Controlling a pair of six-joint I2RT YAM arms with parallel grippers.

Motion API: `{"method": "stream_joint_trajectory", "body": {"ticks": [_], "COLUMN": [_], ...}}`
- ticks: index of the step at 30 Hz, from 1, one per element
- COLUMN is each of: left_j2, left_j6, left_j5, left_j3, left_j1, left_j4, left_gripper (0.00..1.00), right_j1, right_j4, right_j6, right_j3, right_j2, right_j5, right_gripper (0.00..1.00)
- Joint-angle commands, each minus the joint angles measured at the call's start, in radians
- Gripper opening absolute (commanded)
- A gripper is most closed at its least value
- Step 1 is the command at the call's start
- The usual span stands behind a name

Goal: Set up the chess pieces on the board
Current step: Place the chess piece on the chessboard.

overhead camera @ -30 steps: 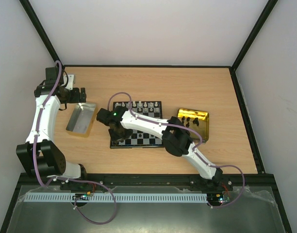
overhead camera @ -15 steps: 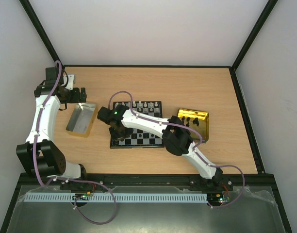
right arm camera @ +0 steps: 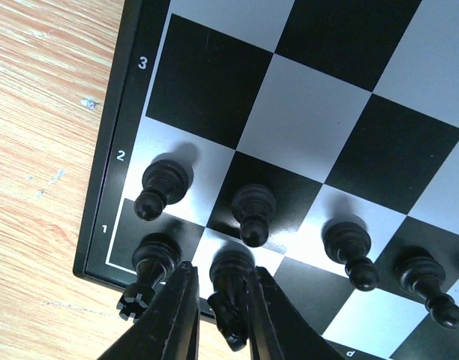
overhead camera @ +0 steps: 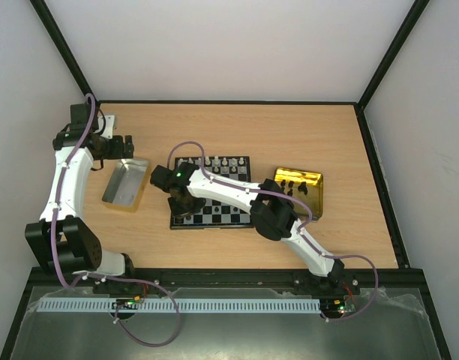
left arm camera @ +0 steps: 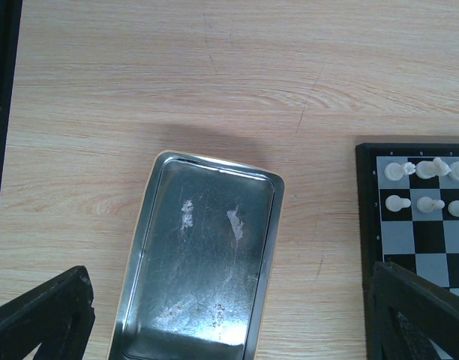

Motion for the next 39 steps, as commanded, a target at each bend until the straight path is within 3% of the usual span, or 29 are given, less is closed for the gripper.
{"method": "stream_joint_trajectory", "body": {"ticks": [1, 39], "left_j2": [0.0, -0.006], "left_j6": [-0.005, -0.003], "left_j5": [0.009, 0.008], "left_j3": [-0.002, -0.005], "left_j1": [0.004, 0.004], "left_j4": [-0.001, -0.002], "left_gripper": [1.0, 0.99], "right_j1": [-0.004, 0.001], "right_j4": [-0.002, 0.029], "right_j6": [-0.007, -0.009], "right_j3": [0.015, -0.068], "right_j2": [0.02, -0.035], "right_j5": [0.002, -0.015], "right_gripper": [0.17, 0.17]}}
